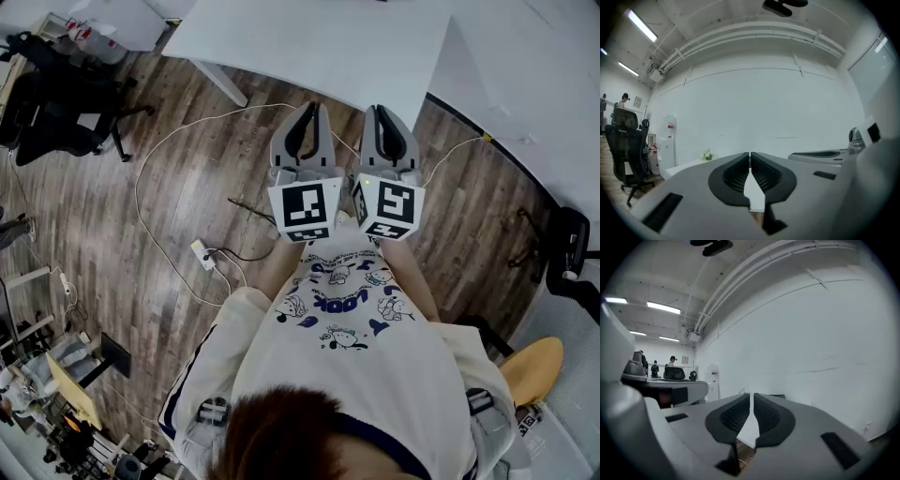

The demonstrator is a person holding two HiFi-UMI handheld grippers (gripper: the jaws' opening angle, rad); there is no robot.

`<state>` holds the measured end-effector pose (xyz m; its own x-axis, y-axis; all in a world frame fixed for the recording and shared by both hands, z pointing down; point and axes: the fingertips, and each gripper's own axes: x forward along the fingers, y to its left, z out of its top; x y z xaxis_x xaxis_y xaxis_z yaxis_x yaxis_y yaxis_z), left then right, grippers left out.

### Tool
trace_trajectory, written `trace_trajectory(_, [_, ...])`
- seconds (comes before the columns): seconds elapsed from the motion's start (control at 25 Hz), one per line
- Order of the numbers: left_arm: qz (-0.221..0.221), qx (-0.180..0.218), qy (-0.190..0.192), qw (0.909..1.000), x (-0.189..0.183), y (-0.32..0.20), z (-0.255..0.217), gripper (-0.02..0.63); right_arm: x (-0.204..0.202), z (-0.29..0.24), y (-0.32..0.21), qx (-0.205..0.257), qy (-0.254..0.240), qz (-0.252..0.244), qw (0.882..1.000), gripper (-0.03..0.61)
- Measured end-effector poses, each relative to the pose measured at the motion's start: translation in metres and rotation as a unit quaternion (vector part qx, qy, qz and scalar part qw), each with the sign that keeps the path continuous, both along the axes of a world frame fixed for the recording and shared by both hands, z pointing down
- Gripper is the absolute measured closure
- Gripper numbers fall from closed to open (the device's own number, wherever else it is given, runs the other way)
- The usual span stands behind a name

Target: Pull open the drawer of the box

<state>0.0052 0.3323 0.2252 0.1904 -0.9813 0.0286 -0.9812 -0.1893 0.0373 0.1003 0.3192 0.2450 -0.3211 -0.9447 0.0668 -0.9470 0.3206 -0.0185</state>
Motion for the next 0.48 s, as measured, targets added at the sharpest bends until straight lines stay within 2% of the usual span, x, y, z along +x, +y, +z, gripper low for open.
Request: trace_trajectory(0.48, [-0.001,-0.005,0.005,1.0000,-0.011,-0.012,0.005,0.589,-0.008,0.009,-0.010,-0.012,-0.006,0.006,1.000,0.535])
